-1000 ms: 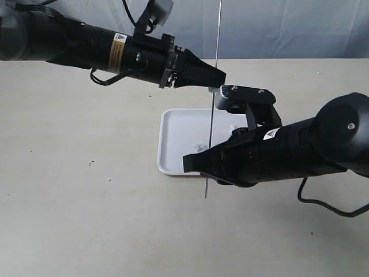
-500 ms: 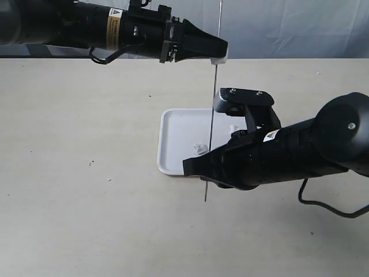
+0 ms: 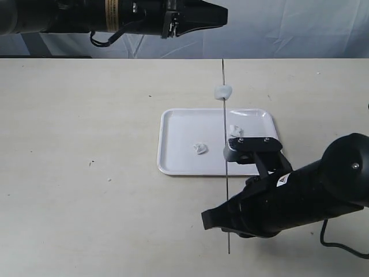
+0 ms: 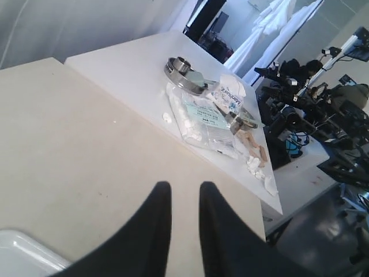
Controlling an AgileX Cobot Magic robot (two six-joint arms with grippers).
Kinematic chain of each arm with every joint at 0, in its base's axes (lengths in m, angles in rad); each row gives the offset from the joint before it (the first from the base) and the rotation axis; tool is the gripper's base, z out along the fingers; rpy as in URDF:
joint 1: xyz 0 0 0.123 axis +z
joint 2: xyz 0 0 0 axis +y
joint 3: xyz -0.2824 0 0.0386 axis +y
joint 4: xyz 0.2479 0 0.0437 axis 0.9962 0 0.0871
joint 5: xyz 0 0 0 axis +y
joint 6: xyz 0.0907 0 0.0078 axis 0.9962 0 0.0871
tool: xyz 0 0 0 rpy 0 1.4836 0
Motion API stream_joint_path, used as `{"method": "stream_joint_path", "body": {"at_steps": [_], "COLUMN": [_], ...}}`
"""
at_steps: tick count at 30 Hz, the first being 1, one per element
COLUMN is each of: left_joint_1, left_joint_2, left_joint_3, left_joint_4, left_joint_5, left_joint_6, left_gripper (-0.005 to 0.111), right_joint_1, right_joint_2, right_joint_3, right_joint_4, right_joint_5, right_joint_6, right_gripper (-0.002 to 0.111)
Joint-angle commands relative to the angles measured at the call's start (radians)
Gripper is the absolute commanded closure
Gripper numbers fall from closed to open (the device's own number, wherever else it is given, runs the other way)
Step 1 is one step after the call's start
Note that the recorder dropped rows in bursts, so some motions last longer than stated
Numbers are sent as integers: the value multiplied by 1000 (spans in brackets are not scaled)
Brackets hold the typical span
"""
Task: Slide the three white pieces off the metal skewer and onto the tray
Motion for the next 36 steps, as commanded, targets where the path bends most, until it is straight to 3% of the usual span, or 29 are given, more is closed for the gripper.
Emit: {"method": "stream_joint_path", "body": {"at_steps": [1, 10, 18, 24, 36], "left_joint_1": [0, 0, 11, 30, 39], "left_joint_2": [-9, -9, -1, 13, 13], "left_joint_3": [-14, -14, -10, -8, -6], "left_joint_4": [-15, 212, 265, 265, 265], "left_joint_5": [24, 94, 24, -90, -90], "left_joint_6": [0, -99, -178, -173, -129], "left_gripper": [89, 87, 53, 53, 53], "right_joint_1": [1, 1, 1, 1, 1], "right_joint_2": [-2, -2, -7, -10, -16], "right_joint_3": [4, 4, -31, -76, -85], "right_joint_4": [-8, -8, -4, -6, -4], "right_joint_5": [-26, -59, -63, -57, -35], "right_joint_6": [-4, -4, -4, -4, -4], "right_gripper": [109, 109, 109, 109, 109]}}
